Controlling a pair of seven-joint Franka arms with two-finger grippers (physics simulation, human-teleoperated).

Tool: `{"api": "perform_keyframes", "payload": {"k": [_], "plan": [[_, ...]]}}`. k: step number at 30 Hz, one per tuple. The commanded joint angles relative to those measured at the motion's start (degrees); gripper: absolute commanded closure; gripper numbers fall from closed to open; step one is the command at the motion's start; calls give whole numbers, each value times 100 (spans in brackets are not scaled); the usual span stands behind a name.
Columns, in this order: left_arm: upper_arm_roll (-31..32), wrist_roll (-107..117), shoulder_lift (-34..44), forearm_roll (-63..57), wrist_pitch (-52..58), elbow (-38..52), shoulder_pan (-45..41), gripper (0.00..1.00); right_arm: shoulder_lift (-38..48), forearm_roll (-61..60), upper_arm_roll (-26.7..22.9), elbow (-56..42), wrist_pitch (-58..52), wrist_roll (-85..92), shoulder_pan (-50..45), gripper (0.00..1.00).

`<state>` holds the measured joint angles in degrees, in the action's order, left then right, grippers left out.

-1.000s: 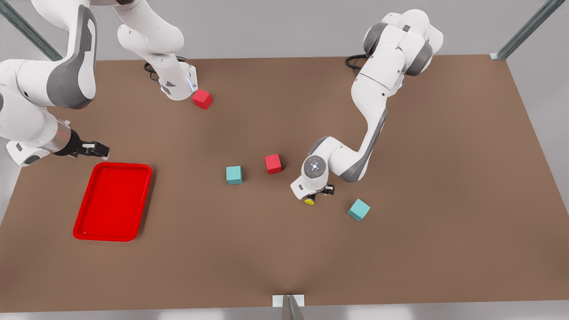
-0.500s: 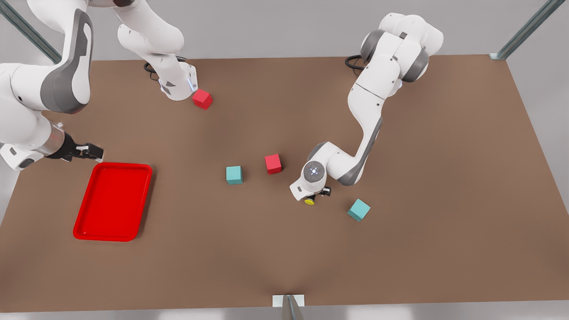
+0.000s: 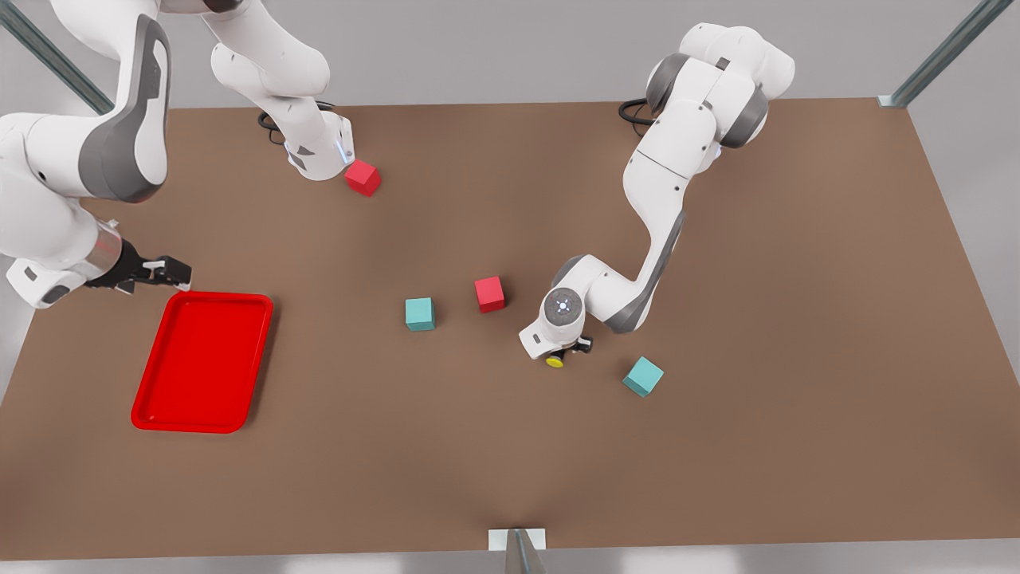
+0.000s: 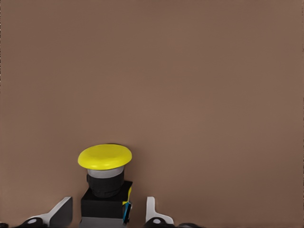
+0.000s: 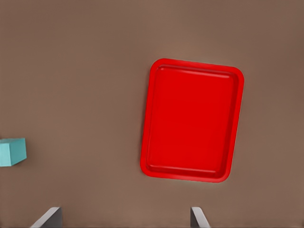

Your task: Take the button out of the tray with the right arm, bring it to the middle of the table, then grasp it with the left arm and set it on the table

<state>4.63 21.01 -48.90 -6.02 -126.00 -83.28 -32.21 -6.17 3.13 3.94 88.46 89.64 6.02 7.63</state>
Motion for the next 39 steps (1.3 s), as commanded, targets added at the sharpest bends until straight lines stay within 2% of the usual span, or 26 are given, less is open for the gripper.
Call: {"api": "perform_keyframes", "payload": {"k": [1, 2, 4, 5, 7, 11, 18, 24, 28, 30, 32, 39], "plan": [[-6, -18, 21, 4, 22, 5, 4, 33, 1, -14, 2, -13, -157, 154, -7, 0], [-6, -18, 21, 4, 40, -4, -4, 33, 28, -6, -7, -13, -183, 172, 11, 0], [-6, 43, 38, 4, 49, -4, -22, 45, 19, -14, -7, -13, -183, 163, 11, 0], [-6, 43, 47, 4, 119, -4, -13, 57, 19, -6, -16, -22, -262, 163, 20, 0], [-6, 43, 82, 4, 251, 14, 31, 62, 19, 3, -34, -22, -254, 163, 20, 0], [-41, 52, 275, 22, 585, 75, 145, 63, 37, 12, -34, -22, -263, 163, 2, 0], [-32, 219, 935, 83, 1956, 225, 602, 63, 10, -14, -25, -22, -227, 163, 11, 0], [-32, 2257, 1866, 101, 3459, 198, 1068, 63, -7, -14, -16, -110, -157, 154, -15, 0], [-32, 4375, 2622, 681, 3433, -258, 1648, 62, -165, 38, 10, -330, 115, 207, -86, 0], [-32, 5508, 2947, 681, 3309, -557, 1613, 62, -447, 38, 45, -321, 686, 225, -103, 0], [3, 5721, 3255, 558, 3151, -1128, 1481, 62, -579, 29, 81, -330, 1144, 207, -252, 0], [126, 5747, 3176, -242, 2642, -1638, 954, 62, -693, 38, 98, -321, 1240, 198, -332, 0]]}}
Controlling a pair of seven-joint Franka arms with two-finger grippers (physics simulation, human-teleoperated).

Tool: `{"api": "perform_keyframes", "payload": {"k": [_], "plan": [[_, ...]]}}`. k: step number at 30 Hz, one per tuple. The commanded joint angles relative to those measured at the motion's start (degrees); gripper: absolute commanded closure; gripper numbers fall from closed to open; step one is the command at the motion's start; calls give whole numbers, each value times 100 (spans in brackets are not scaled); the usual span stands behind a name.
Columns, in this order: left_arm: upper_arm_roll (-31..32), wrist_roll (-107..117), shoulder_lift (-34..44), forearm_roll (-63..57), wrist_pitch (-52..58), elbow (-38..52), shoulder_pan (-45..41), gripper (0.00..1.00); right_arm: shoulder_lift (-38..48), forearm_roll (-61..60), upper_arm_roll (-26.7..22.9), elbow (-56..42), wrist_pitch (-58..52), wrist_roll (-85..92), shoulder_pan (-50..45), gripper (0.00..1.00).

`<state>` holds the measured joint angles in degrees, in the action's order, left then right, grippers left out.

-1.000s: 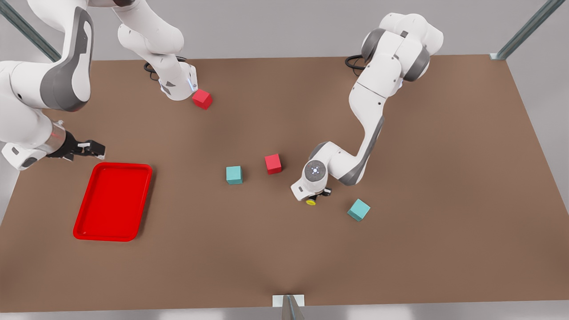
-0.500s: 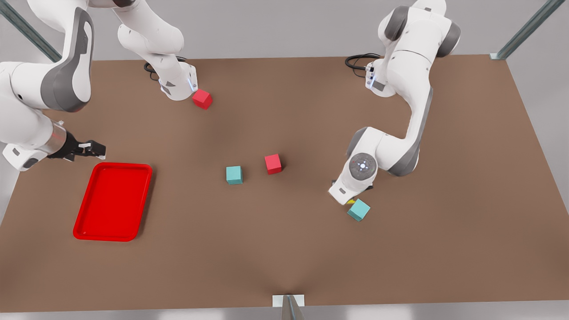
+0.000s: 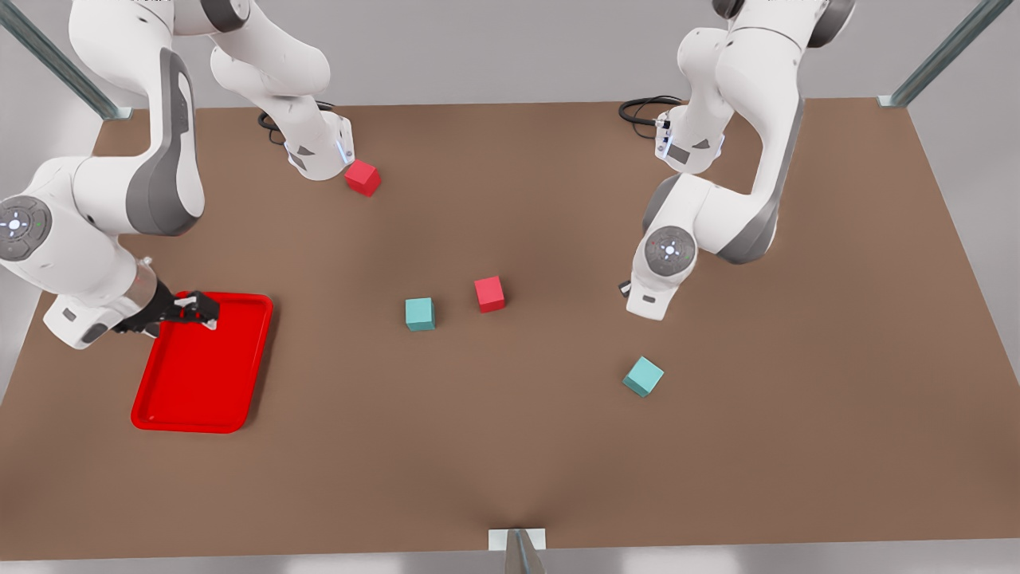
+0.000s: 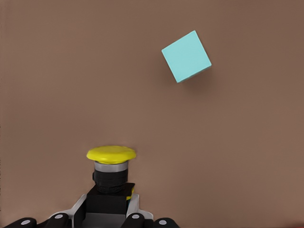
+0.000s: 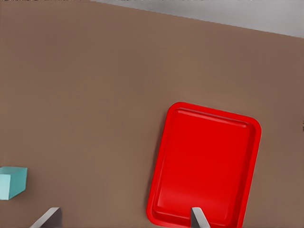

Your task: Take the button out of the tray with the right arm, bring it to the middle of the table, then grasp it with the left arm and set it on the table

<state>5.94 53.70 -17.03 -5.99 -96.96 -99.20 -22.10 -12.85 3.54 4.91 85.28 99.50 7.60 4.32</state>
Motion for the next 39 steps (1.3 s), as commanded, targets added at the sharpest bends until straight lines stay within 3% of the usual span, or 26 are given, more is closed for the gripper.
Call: {"api": "perform_keyframes", "payload": {"k": [1, 10, 18, 21, 27, 39], "plan": [[3, 2531, -29, -465, -262, -82, -75, 62, -33, -2, 1, -3, 255, 39, -1, 0], [3, 5853, -573, -2732, -1158, -443, -444, 62, -42, -2, 1, 6, 246, 39, 8, 0], [-23, 8323, -1276, -4376, -332, -390, -901, 62, -51, -2, 1, 6, 246, 31, -1, 0], [-32, 9306, -1628, -4525, 125, -126, -1060, 62, -51, -2, 1, 6, 255, 22, -1, 0], [-23, 11267, -1892, -5009, -112, -197, -1174, 62, -51, -2, 1, 6, 255, 22, -1, 0], [-23, 11751, -2481, -6090, -42, -741, -1710, 62, -130, -2, 1, -3, 255, 31, -1, 0]]}}
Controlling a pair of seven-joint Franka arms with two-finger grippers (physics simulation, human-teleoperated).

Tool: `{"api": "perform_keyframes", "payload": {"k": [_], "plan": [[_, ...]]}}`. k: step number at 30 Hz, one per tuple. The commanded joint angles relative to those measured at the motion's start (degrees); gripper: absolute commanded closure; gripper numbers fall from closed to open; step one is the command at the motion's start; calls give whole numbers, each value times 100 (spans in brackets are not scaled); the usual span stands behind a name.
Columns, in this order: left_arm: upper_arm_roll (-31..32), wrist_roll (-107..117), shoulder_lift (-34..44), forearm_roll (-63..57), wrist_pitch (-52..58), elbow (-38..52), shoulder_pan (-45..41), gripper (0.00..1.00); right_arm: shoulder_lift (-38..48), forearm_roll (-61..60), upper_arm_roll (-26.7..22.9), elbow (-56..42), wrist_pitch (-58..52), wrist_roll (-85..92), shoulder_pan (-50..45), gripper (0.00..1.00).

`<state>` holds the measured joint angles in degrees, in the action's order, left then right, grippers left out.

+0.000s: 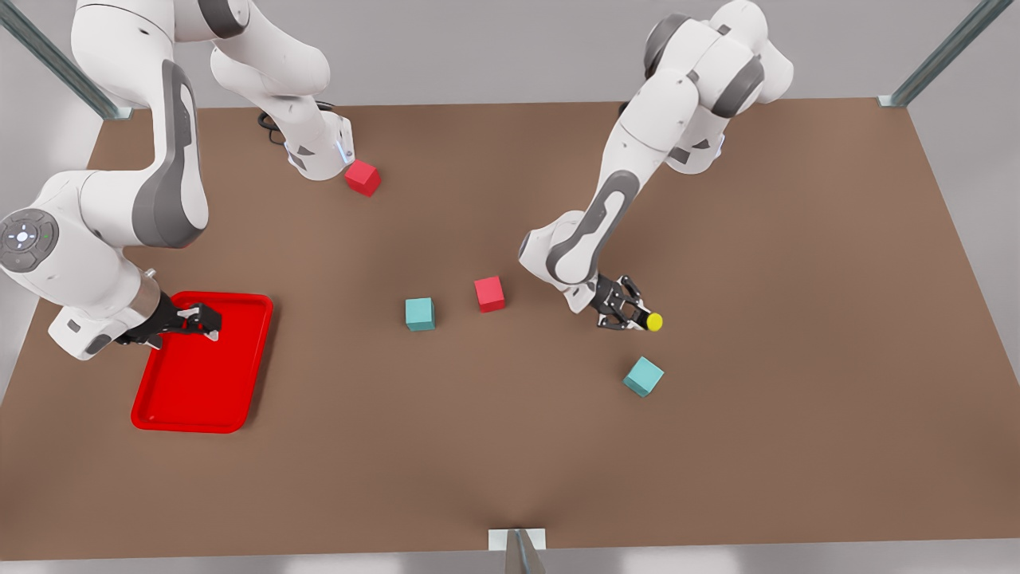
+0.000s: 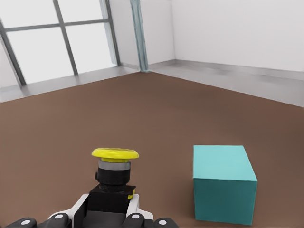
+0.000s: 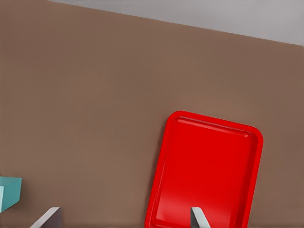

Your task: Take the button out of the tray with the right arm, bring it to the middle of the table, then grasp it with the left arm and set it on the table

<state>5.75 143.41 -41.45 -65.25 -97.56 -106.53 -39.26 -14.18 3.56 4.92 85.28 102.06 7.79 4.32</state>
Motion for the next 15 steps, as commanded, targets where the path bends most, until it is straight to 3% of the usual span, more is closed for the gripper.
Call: {"api": "perform_keyframes", "payload": {"k": [1, 15], "plan": [[-4, 2798, -117, -181, 96, 1, -64, 62, 3, -5, 0, -3, -2, 12, 8, 0], [-12, 2798, -548, -287, 519, 1, -292, 61, 3, -5, 0, -3, -2, 12, 8, 0]]}}
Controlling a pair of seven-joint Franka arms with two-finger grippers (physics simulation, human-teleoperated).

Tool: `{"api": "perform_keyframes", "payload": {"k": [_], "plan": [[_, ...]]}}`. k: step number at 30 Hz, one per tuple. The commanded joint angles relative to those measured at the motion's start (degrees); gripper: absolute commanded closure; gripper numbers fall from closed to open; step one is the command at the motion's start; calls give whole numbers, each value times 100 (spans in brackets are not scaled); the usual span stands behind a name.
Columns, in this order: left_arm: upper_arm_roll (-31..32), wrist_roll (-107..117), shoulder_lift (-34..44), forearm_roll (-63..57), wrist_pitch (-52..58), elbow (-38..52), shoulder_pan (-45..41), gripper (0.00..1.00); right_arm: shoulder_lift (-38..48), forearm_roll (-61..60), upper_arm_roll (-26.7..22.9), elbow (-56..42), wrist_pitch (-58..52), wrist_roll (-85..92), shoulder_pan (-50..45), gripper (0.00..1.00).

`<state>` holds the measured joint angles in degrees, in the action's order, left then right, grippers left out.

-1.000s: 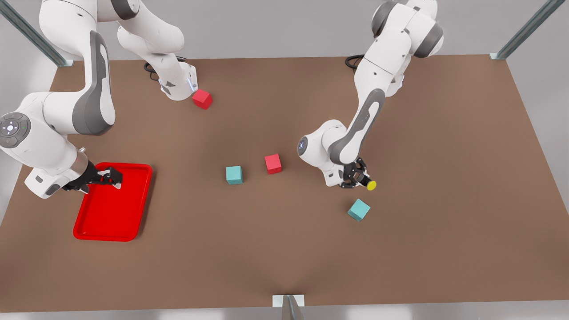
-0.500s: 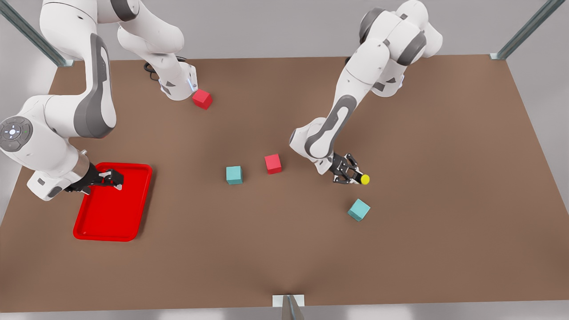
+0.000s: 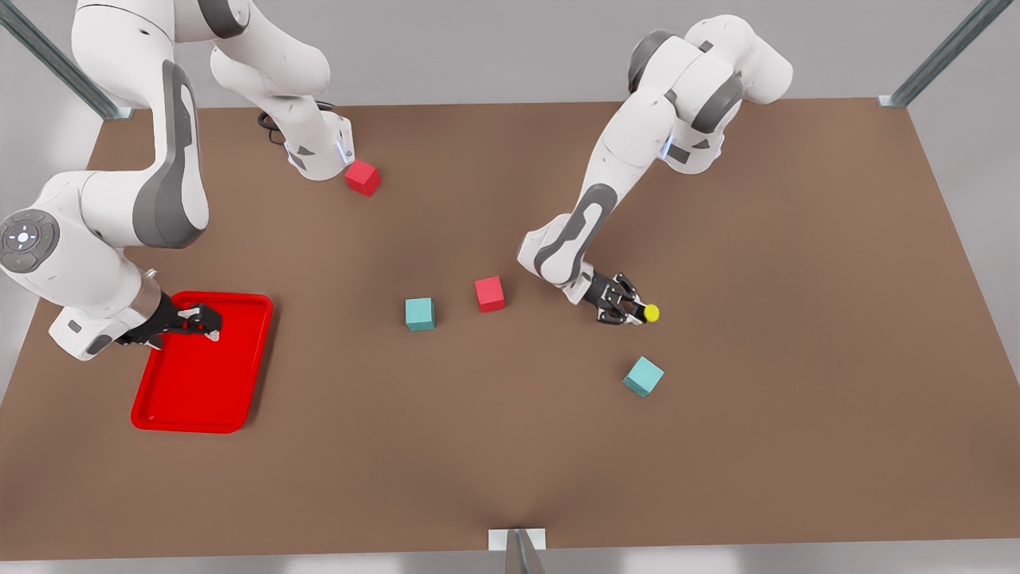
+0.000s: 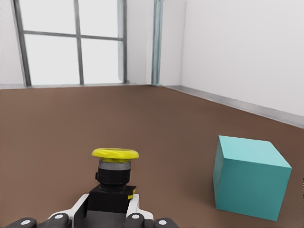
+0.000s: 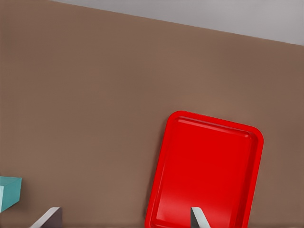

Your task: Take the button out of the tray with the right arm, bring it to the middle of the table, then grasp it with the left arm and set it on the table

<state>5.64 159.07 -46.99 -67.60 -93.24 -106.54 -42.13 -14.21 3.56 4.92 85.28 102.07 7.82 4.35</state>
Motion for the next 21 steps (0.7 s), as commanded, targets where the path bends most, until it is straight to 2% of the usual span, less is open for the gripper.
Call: {"api": "perform_keyframes", "payload": {"k": [1, 10, 11, 13, 19, 21], "plan": [[7, 1231, -3, -51, 104, 2, -14, 61, 6, -5, 0, -3, -3, 9, 4, 0], [7, 1258, -91, -34, 157, 45, -58, 58, 6, -5, 0, -3, -3, 9, -5, 0], [7, 1240, -91, -34, 157, 37, -67, 35, 6, -5, 0, -3, -3, 9, -5, 0], [7, 1205, -91, -34, 174, 37, -93, 0, 6, -5, 0, -3, -3, 9, -5, 0], [25, 1047, 76, -34, 280, -25, -93, 0, -20, -5, 0, -3, -3, 18, -5, 0], [42, 897, 489, -25, 271, -306, -85, 0, -29, -5, 0, -3, -3, 18, -5, 0]]}}
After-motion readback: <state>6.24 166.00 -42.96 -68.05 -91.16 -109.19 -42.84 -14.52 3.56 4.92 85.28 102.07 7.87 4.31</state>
